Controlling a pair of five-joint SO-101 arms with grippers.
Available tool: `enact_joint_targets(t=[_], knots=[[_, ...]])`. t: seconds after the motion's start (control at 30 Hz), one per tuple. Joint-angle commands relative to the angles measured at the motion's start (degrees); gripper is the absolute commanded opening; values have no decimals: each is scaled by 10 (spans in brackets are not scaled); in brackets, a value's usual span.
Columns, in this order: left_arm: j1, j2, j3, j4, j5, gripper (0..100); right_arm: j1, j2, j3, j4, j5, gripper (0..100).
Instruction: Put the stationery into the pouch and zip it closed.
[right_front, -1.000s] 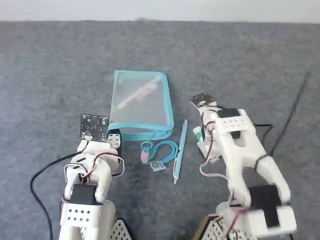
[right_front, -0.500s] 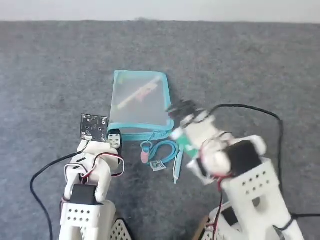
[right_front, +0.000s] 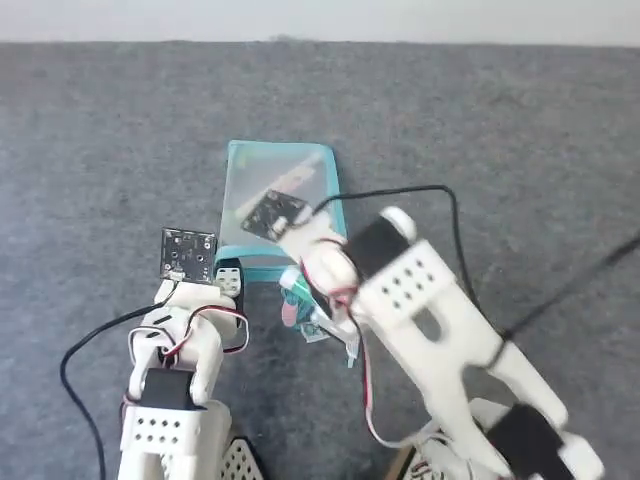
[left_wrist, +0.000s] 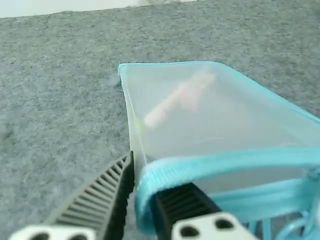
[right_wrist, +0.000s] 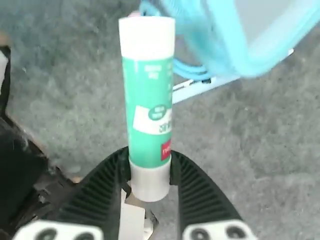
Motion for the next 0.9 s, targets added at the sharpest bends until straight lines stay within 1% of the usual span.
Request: enact_joint_targets(t=[0.0,0.23,0.47,0.53,0.73,0.87], knots=[[0,5,-24,-16,-2,13,-5,48,-79,10,-22,6],[4,5,-24,-16,-2,13,-5,154,-168,16,-23,6],[5,7,-24,-16,-3,13,-5,227,-241,17,-23,6],[5,7,-24,-16,-3,13,-5,243,-267,20,-38,6],[55,5,-10,-16,-4,13,-5,269,-316,21,-75,6],[60,5,-10,-16,-4,13,-5,276,-339,18,-75,6]])
